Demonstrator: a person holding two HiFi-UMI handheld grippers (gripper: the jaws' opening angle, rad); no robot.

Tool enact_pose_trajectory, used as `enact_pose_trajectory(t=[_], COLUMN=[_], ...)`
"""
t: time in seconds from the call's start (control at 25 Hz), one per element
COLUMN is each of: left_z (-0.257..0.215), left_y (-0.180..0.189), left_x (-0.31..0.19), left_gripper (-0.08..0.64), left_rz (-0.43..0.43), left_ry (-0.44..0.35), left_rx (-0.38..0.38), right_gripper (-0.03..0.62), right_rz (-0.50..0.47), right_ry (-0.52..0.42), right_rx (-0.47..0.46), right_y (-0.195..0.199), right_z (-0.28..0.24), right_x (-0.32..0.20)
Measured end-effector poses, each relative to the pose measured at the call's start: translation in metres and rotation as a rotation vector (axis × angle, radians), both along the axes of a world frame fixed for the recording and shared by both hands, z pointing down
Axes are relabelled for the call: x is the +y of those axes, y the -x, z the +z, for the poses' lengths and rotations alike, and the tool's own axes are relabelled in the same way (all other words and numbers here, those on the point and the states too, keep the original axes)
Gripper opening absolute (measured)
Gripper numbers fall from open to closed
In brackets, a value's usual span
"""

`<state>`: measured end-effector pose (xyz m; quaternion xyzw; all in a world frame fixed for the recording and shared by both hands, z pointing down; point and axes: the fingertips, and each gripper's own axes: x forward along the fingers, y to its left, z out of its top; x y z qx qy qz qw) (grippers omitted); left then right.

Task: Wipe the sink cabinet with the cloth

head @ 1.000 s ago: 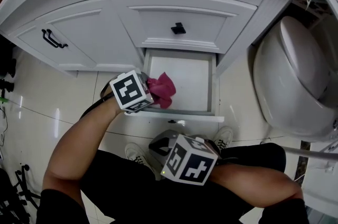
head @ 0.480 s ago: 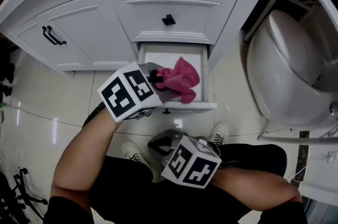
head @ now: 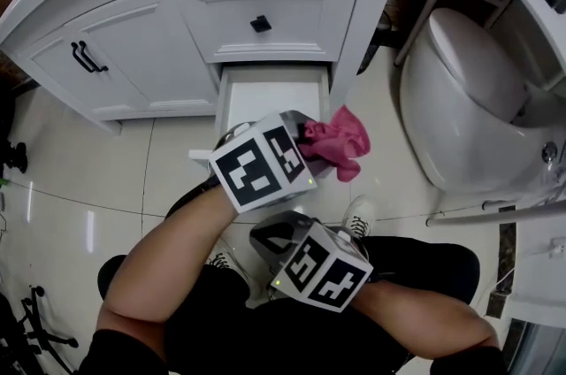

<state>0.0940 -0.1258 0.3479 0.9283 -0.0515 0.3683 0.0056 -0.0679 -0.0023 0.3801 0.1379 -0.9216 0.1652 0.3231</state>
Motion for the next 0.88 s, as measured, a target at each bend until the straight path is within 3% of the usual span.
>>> enact_pose_trajectory(t=[0.36, 0.88], left_z=[0.004, 0.001], left_y=[0.029, 0.105], left_x=[-0.003, -0.020], left_gripper=[0.094, 0.094], left_rz=[-0.102, -0.268], left_ry=[-0.023, -0.034], left_rx=[0.003, 0.002], right_gripper=[0.006, 0.006], right_rz=[0.036, 0.017], right_ry=[-0.004, -0.021], right_rx=[0.016, 0.031], right_y=[-0.022, -0.013], right_z=[0.010, 0.013], right_x=[0.019, 0.027])
